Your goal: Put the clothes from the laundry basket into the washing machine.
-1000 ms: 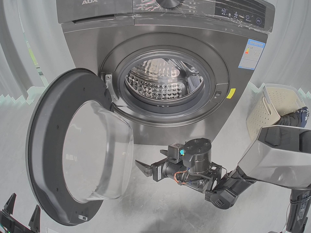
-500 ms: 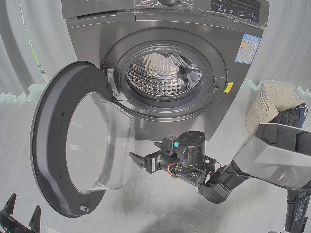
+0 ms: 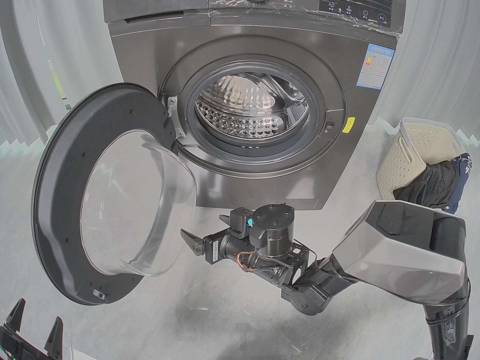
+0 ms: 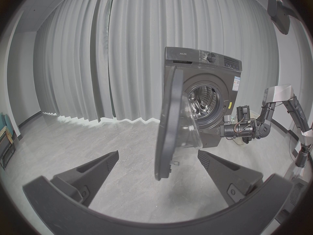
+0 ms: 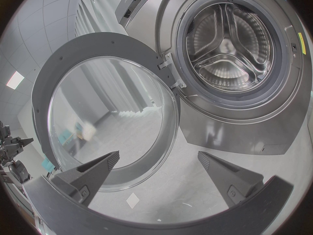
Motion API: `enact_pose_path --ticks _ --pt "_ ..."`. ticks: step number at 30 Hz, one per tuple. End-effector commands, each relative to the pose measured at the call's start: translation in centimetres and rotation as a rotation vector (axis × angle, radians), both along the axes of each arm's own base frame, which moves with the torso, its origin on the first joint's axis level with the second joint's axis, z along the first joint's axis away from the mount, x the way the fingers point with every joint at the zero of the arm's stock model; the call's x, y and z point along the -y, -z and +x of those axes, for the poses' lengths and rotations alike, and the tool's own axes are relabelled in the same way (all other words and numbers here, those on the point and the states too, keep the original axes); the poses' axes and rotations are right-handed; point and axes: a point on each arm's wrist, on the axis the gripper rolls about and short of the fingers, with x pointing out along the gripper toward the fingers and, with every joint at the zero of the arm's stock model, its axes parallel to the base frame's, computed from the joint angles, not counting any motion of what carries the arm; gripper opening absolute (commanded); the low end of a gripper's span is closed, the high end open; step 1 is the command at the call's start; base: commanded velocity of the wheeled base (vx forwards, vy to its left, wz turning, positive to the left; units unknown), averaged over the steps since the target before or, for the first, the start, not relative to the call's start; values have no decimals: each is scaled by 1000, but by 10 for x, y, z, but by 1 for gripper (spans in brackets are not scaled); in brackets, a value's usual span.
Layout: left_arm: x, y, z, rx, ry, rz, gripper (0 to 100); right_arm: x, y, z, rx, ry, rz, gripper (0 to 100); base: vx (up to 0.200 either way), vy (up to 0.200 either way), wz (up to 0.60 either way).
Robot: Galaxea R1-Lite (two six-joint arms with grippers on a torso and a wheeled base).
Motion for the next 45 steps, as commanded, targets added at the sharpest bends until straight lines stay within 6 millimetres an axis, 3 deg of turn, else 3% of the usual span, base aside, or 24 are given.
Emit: enact_pose_path --ticks 1,6,18,23,26,29,31,34,35,36,39,41,42,43,44,45 --pt "0 5 0 0 -1 -1 100 0 -2 6 6 12 7 100 0 0 0" --pt "0 5 0 0 -1 1 100 -1 -7 17 21 27 20 100 0 0 0" --pt "0 5 0 0 0 -1 100 -49 14 16 38 13 41 100 0 0 0" --pt "0 5 0 0 0 -1 100 -50 9 17 47 18 61 100 0 0 0" --pt "0 5 0 0 0 -1 100 -39 0 18 43 46 69 100 0 0 0" --pt "0 5 0 0 -1 -2 100 -11 -31 11 53 89 73 100 0 0 0" --pt "0 5 0 0 -1 -2 100 21 -53 1 49 125 57 100 0 0 0" --pt "0 5 0 0 -1 -1 100 73 -83 -26 58 167 57 100 0 0 0" --pt "0 5 0 0 -1 -1 100 76 -84 -28 60 168 60 100 0 0 0" --pt "0 5 0 0 -1 1 100 101 -98 -48 86 182 86 100 0 0 0" --pt "0 5 0 -1 -1 1 100 135 -110 -77 127 203 108 100 0 0 0" --pt "0 5 0 -1 -1 1 100 180 -121 -106 166 260 116 100 0 0 0" --pt "0 5 0 -1 -1 1 100 196 -125 -115 182 291 121 100 0 0 0" --pt "0 5 0 -1 -1 1 100 198 -126 -116 186 296 120 100 0 0 0" --pt "0 5 0 -1 0 -1 100 225 -131 -125 228 365 115 100 0 0 0" --pt "0 5 0 -1 -1 1 100 237 -133 -128 248 404 104 100 0 0 0"
